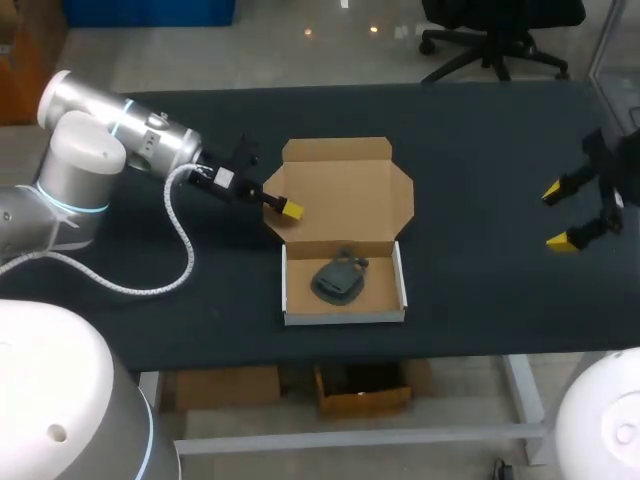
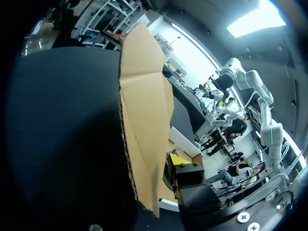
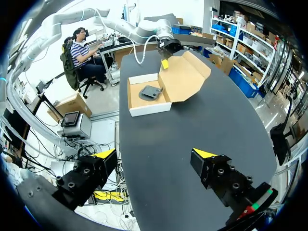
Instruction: Assemble the packaging by folding the flat box into shape, placing the metal phone stand inside, and closing the box properly
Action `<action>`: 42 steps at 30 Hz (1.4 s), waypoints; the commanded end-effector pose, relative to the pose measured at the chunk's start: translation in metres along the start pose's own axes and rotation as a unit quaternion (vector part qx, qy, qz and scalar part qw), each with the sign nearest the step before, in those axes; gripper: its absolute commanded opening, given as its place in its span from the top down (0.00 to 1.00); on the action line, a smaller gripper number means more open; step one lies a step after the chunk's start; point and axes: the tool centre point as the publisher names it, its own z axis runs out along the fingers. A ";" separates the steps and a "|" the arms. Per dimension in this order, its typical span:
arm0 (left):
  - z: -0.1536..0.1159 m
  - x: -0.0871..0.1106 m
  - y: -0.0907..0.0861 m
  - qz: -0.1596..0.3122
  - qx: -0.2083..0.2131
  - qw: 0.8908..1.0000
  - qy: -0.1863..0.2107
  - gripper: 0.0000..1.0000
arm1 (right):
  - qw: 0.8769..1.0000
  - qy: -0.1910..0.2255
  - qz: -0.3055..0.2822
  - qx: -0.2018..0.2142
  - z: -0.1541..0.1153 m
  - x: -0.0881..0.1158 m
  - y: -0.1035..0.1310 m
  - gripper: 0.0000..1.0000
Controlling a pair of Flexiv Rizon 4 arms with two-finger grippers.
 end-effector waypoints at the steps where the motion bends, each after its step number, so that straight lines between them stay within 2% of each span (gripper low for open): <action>1: -0.002 -0.001 0.000 0.000 0.001 1.000 0.001 0.76 | 1.000 0.000 -0.001 -0.001 -0.001 0.001 0.000 0.00; 6: -0.005 -0.001 -0.001 0.001 0.004 1.000 0.002 0.85 | 1.000 0.000 -0.001 -0.001 -0.001 0.001 0.000 0.00; 16: -0.006 -0.002 0.000 0.018 0.002 1.000 0.008 0.90 | 1.000 0.000 -0.001 -0.001 -0.001 0.001 0.000 0.00; 19: -0.005 -0.002 0.000 0.022 0.002 1.000 0.008 1.00 | 1.000 0.000 -0.001 -0.001 -0.001 0.001 0.000 0.00; 26: -0.005 -0.001 0.001 0.032 0.001 0.999 0.009 1.00 | 1.000 0.000 -0.001 -0.001 -0.001 0.001 0.000 0.00; 32: -0.003 0.003 0.003 0.061 -0.007 0.998 0.004 1.00 | 1.000 0.000 -0.001 -0.001 -0.001 0.001 0.000 0.00; 42: -0.003 0.003 0.003 0.061 -0.007 0.998 0.004 1.00 | 1.000 0.000 -0.001 -0.001 -0.001 0.001 0.000 0.00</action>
